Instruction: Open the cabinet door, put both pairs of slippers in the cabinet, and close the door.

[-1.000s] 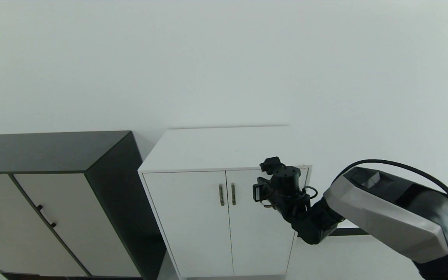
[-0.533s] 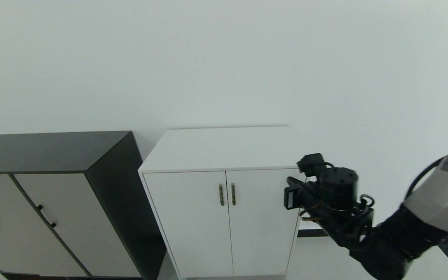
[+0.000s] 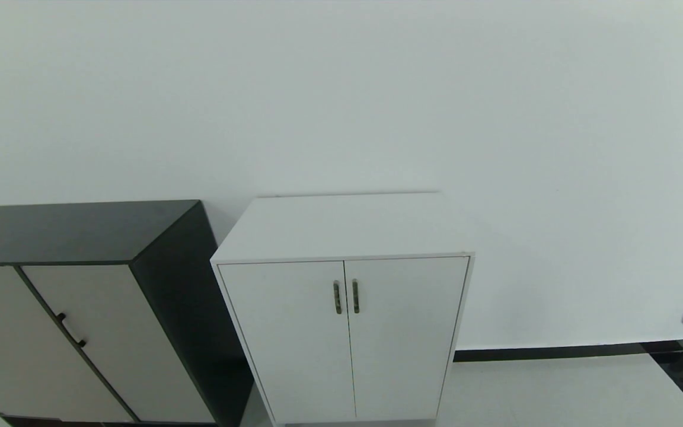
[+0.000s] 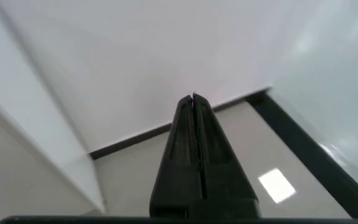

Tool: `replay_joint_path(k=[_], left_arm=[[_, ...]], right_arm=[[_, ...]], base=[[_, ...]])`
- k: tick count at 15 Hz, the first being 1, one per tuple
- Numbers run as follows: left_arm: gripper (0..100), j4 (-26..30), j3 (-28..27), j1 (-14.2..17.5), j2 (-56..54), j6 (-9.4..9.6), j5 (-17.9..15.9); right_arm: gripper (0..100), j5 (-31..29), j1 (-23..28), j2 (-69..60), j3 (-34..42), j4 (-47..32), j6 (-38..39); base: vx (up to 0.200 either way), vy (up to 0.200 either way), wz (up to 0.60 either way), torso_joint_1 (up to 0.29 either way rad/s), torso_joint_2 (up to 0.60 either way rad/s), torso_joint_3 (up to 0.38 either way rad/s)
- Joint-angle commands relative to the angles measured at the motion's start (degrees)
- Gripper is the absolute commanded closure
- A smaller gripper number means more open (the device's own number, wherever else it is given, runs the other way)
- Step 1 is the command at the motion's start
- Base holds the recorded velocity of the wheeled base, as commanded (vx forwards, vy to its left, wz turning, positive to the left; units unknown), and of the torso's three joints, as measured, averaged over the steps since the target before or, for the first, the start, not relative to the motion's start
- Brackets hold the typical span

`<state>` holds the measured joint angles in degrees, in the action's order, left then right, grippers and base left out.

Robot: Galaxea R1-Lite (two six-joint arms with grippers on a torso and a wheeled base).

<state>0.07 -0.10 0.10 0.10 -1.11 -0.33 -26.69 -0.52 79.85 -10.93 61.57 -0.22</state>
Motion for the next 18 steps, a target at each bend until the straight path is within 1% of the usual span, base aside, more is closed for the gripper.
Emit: replay_joint_path(k=[1,2,3,4,5,6,7,8,9,10,11,12,13,15,16,17,18], left_arm=[[100,0.01,0.01,-0.01,-0.01,-0.03,-0.02],[100,0.01,0.01,0.08,-0.01,-0.03,-0.02],[100,0.01,0.01,-0.01,-0.01,-0.03,-0.02],[100,-0.07,0.01,0.08,-0.01,-0.12,-0.02],[100,-0.07,0.01,-0.01,-0.01,-0.21,-0.02],[100,0.01,0.01,-0.01,-0.01,-0.21,-0.02],[100,-0.07,0.01,-0.01,-0.01,-0.21,0.07],[100,-0.07,0.01,-0.01,-0.01,-0.21,0.24],[100,0.01,0.01,-0.01,-0.01,-0.21,0.24],[100,-0.07,0.01,-0.01,-0.01,-0.21,0.24],[100,-0.07,0.01,-0.01,-0.01,-0.21,0.24],[100,0.01,0.01,-0.01,-0.01,-0.21,0.24],[100,-0.07,0.01,-0.01,-0.01,-0.21,0.24],[100,0.01,0.01,-0.01,-0.01,-0.21,0.24],[100,0.01,0.01,-0.01,-0.01,-0.21,0.24],[100,0.01,0.01,0.08,-0.01,-0.21,0.24],[100,0.01,0.01,-0.01,-0.01,-0.21,0.24]], right_arm=[[100,0.23,11.33,-14.72,8.39,-3.04,-0.57],[100,0.23,11.33,-16.22,10.06,-3.04,-0.57],[100,0.32,10.98,-20.87,10.93,-7.7,0.75],[100,1.37,10.54,-26.85,10.85,-14.99,1.36],[100,3.92,9.4,-32.83,10.85,-22.99,1.36],[100,5.59,8.87,-38.01,10.85,-28.88,1.36],[100,7.35,8.7,-46.1,10.85,-39.34,1.36],[100,7.61,8.7,-53.39,10.5,-48.22,1.27],[100,7.88,8.7,-60.25,10.5,-55.07,1.01],[100,8.84,8.7,-65.52,10.41,-59.64,0.66],[100,13.41,7.91,-72.64,8.83,-63.42,0.48],[100,17.46,7.38,-74.49,9.0,-63.07,0.48],[100,20.27,7.29,-74.22,9.53,-62.1,0.48],[100,29.67,7.29,-74.22,10.85,-60.87,0.22],[100,30.03,6.15,-74.14,10.93,-61.93,-0.57],[100,30.03,3.69,-74.57,10.93,-61.75,-0.57],[100,30.03,-1.41,-77.12,10.93,-61.66,-0.22]], base=[[0.0,0.0,0.0,0.0,0.0,0.0],[0.0,0.0,0.0,0.0,0.0,0.0],[0.0,0.0,0.0,0.0,0.0,0.0],[0.0,0.0,0.0,0.0,0.0,0.0],[0.0,0.0,0.0,0.0,0.0,0.0],[0.0,0.0,0.0,0.0,0.0,0.0],[0.0,0.0,0.0,0.0,0.0,0.0],[0.0,0.0,0.0,0.0,0.0,0.0],[0.0,0.0,0.0,0.0,0.0,0.0],[0.0,0.0,0.0,0.0,0.0,0.0],[0.0,0.0,0.0,0.0,0.0,0.0],[0.0,0.0,0.0,0.0,0.0,0.0],[0.0,0.0,0.0,0.0,0.0,0.0],[0.0,0.0,0.0,0.0,0.0,0.0],[0.0,0.0,0.0,0.0,0.0,0.0],[0.0,0.0,0.0,0.0,0.0,0.0],[0.0,0.0,0.0,0.0,0.0,0.0]])
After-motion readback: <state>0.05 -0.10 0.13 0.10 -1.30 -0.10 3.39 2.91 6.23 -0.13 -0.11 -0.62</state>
